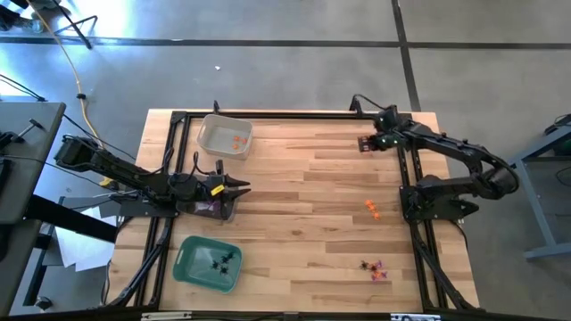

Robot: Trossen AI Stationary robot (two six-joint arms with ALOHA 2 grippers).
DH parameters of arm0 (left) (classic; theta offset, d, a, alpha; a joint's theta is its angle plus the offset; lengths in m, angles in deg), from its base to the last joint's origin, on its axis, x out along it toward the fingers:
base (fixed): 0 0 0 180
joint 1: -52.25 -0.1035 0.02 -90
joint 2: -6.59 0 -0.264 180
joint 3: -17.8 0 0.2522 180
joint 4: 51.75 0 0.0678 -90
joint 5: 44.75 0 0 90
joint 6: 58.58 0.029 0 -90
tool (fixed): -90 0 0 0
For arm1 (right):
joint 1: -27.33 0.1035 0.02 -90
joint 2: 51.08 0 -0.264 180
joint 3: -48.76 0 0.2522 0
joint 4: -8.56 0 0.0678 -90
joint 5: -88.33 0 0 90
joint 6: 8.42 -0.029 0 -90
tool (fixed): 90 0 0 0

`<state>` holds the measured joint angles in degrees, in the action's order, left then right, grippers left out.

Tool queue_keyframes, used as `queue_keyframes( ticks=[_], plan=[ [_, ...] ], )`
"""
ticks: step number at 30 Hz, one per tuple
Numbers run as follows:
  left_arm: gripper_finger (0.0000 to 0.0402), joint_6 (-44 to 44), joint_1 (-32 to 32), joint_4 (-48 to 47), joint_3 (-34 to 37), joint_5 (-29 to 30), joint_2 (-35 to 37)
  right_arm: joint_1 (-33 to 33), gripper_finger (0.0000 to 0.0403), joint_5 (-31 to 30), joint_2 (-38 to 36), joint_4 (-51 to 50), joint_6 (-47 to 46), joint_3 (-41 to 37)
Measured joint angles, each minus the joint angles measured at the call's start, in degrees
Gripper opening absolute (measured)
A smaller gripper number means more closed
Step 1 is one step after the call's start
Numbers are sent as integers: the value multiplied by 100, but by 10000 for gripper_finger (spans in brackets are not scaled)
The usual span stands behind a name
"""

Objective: Sort Halloween decoration
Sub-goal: Put the top right orange spider into the gray bin

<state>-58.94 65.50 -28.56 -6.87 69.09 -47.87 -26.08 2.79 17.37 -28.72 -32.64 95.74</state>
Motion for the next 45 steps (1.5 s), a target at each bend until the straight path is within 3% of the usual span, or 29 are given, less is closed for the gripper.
queue_keyframes(
  ticks=[4, 10, 19, 26, 33, 37, 45],
  plan=[
    [67, -2, 0, 30, 0, -2, 0, 427, 0, 533, -68, 1189, -332, 11],
    [67, -2, 2, 73, -3, -2, 0, 1202, 0, 603, -12, 2683, -737, 13],
    [67, 60, 2, 73, -156, -4, 0, 2022, 0, -308, 198, 3557, -786, 15],
    [67, 61, 69, 135, -173, -7, -2, 2240, 0, -404, 1172, 4856, -728, 111],
    [67, 59, 122, 198, -177, 22, -2, 2423, 0, -130, 2583, 4858, -281, 1408],
    [67, 47, 169, 198, -177, 32, -2, 2586, 0, 225, 3425, 4713, 71, 2583],
    [67, 56, 482, 154, -177, 89, 99, 2786, 0, 623, 5055, 3438, 742, 5141]
  ],
)
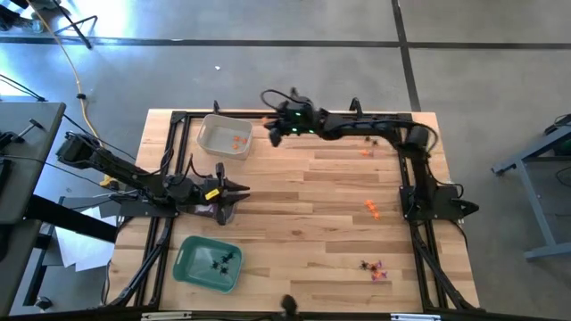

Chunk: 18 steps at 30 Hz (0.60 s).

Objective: Sort Halloween decoration
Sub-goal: Put the top right orange spider into the gray bin

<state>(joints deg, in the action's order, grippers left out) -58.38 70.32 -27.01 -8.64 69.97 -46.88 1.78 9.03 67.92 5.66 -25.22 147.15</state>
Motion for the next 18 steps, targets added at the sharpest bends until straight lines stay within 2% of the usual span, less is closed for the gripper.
queue_keyframes(
  ticks=[11, 18],
  plan=[
    [67, 3, 394, -756, 0, 282, 545, 213, 0, 315, 1794, -1337, 279, 2767],
    [67, -14, 558, -1057, 0, 444, 748, 285, 0, 329, 2142, -1597, 339, 3328]
  ],
)
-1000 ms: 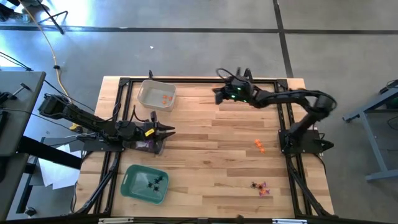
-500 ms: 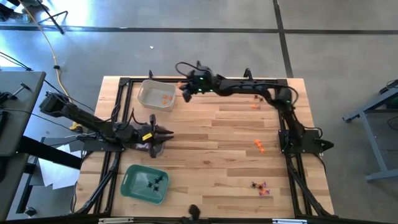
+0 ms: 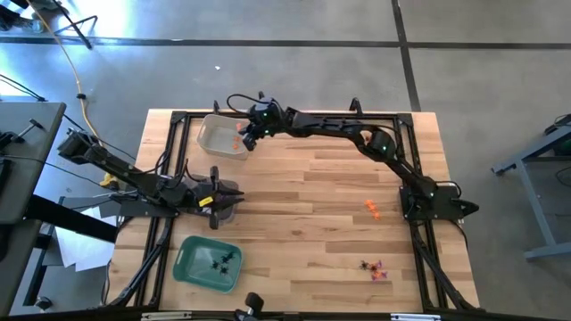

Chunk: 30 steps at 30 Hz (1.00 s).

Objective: Sort Halloween decoration
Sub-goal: Put the top right orange spider into the gray bin

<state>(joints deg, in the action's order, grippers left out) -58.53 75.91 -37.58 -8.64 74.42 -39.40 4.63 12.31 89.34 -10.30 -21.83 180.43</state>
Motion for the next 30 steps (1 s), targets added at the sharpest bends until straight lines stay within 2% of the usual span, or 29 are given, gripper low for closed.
queue_keyframes(
  ticks=[7, 16, 20, 25, 30],
  plan=[
    [66, -2, 44, -74, 0, 18, 42, 0, 12, 2, 0, 9, 211, 9],
    [65, -90, 44, -85, 0, 27, 42, 0, 117, 116, 0, -43, 333, 9],
    [65, -125, 44, -112, 0, 29, 42, 0, 148, 118, 0, -41, 339, 9],
    [65, -134, 44, -141, 0, 29, 42, 0, 154, 120, 0, -90, 346, 9],
    [65, -136, 44, -155, 0, 29, 42, 0, 154, 49, 0, -587, 691, 9]
  ],
)
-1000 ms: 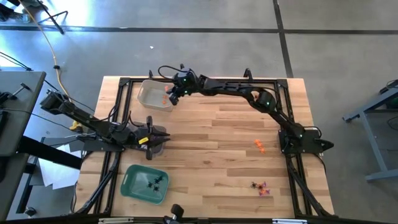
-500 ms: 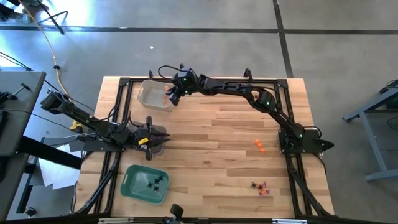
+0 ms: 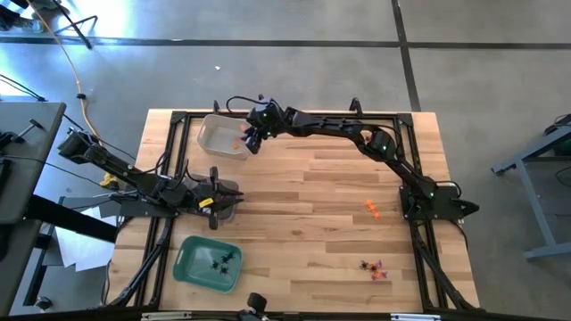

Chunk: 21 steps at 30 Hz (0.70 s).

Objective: Sort Halloween decoration
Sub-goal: Put the top right orange spider into the gray bin

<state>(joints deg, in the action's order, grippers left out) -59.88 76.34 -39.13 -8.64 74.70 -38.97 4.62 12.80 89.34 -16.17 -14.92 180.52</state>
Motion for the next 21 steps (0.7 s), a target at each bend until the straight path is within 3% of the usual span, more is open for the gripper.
queue_keyframes(
  ticks=[11, 15, 21],
  plan=[
    [65, -43, 0, 36, 0, 72, 0, 71, 154, -136, -4, -171, 815, -2],
    [65, -59, 0, 28, 0, 74, 0, 148, 154, -257, -4, -102, 1670, -4],
    [65, -59, -2, 1, 2, 96, 0, 322, 154, -990, -4, -41, 3245, -4]
  ],
)
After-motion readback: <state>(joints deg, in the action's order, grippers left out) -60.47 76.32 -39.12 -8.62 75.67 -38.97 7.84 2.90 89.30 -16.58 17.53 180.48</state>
